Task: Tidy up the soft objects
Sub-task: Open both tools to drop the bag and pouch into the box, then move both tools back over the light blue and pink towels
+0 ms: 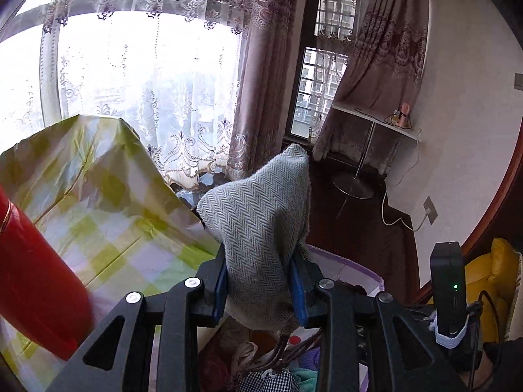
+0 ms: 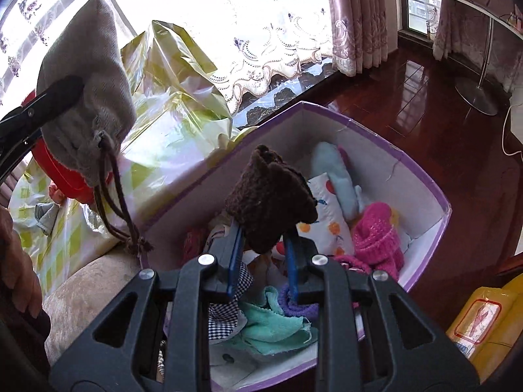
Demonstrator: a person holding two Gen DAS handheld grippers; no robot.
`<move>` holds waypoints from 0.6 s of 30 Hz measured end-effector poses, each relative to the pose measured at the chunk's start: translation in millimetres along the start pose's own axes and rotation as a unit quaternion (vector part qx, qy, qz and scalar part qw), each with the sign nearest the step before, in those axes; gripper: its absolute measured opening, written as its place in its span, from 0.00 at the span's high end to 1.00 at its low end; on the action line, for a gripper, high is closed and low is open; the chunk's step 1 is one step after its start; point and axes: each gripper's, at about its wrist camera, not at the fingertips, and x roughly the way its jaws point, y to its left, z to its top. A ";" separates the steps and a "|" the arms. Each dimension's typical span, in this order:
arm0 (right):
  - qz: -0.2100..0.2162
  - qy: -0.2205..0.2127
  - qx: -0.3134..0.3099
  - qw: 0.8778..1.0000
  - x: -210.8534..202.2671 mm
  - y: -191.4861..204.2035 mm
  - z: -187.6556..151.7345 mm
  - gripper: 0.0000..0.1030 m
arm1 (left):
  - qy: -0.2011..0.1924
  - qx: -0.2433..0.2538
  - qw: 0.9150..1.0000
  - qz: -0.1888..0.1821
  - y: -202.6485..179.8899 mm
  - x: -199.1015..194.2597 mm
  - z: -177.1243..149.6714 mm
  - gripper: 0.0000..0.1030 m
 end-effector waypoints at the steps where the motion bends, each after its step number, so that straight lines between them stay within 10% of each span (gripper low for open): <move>1: 0.000 0.002 0.004 1.000 1.5 -3.4 -0.1 0.74 | 0.003 0.013 1.000 -0.002 -6.3 7.1 3.9 0.66; 5: 0.001 0.006 0.013 1.000 5.2 -10.0 0.4 0.74 | 0.034 0.045 0.998 0.006 -16.5 40.0 12.0 0.35; 18: 0.012 0.021 0.000 1.000 17.6 -1.1 -0.9 0.74 | 0.022 -0.062 0.997 0.034 54.5 -1.5 -11.9 0.31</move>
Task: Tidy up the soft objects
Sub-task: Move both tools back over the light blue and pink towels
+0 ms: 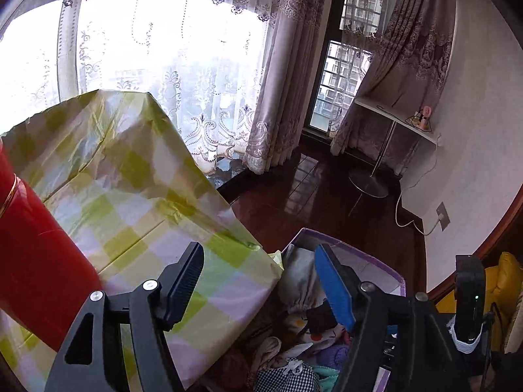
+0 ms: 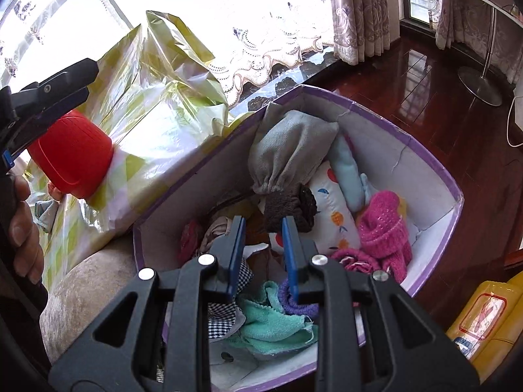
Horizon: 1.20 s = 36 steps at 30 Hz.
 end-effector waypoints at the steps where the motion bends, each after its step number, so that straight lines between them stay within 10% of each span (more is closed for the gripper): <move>1: 0.001 0.000 -0.003 1.000 0.1 2.3 0.4 0.74 | -0.003 -0.013 1.000 0.003 5.9 -4.7 -3.5 0.30; 19: 0.023 0.022 -0.060 0.998 6.1 66.6 -8.9 0.62 | -0.040 -0.152 0.985 0.064 90.7 -80.2 -71.2 0.28; 36: 0.078 0.035 -0.248 0.965 12.2 235.7 -65.4 0.39 | -0.087 -0.285 0.937 0.184 199.2 -168.2 -136.7 0.28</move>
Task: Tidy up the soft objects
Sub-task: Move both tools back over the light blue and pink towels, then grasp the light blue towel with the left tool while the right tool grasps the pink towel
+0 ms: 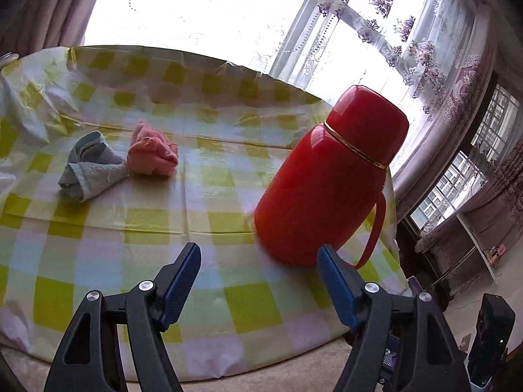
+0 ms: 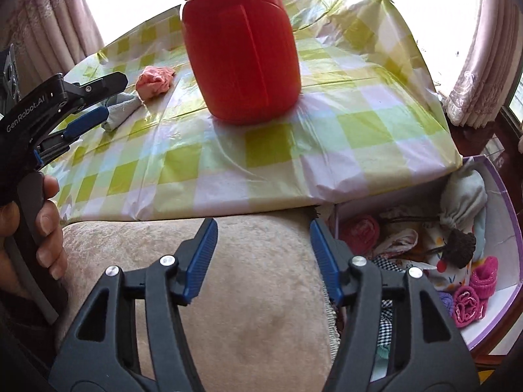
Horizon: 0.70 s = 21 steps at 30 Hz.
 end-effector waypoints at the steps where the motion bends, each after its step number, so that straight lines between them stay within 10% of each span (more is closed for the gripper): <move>1: 0.000 -0.002 -0.010 1.000 2.3 7.7 1.2 0.38 | -0.001 -0.007 1.000 0.007 8.7 -0.3 1.1 0.28; 21: 0.013 -0.017 -0.118 0.993 55.8 115.0 46.9 0.28 | 0.013 -0.093 0.985 0.144 114.9 10.6 25.6 0.26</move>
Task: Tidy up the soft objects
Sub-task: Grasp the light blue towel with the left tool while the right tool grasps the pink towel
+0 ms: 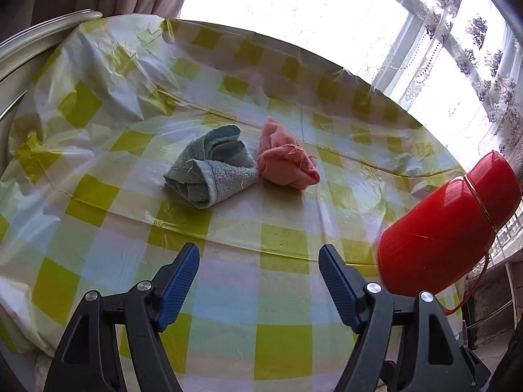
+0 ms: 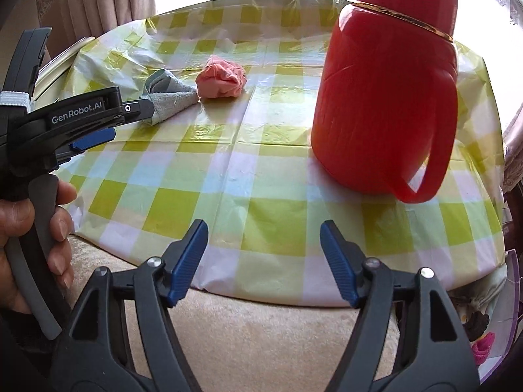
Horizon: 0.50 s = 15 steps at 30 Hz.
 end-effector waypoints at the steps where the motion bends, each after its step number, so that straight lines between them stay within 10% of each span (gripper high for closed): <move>1: 0.001 -0.002 -0.003 1.000 3.5 3.4 4.1 0.28 | 0.001 -0.003 1.000 0.003 3.2 2.7 2.4 0.26; 15: 0.022 -0.037 0.002 0.999 60.1 36.5 84.9 0.19 | -0.007 -0.097 0.995 0.004 61.0 49.9 56.6 0.19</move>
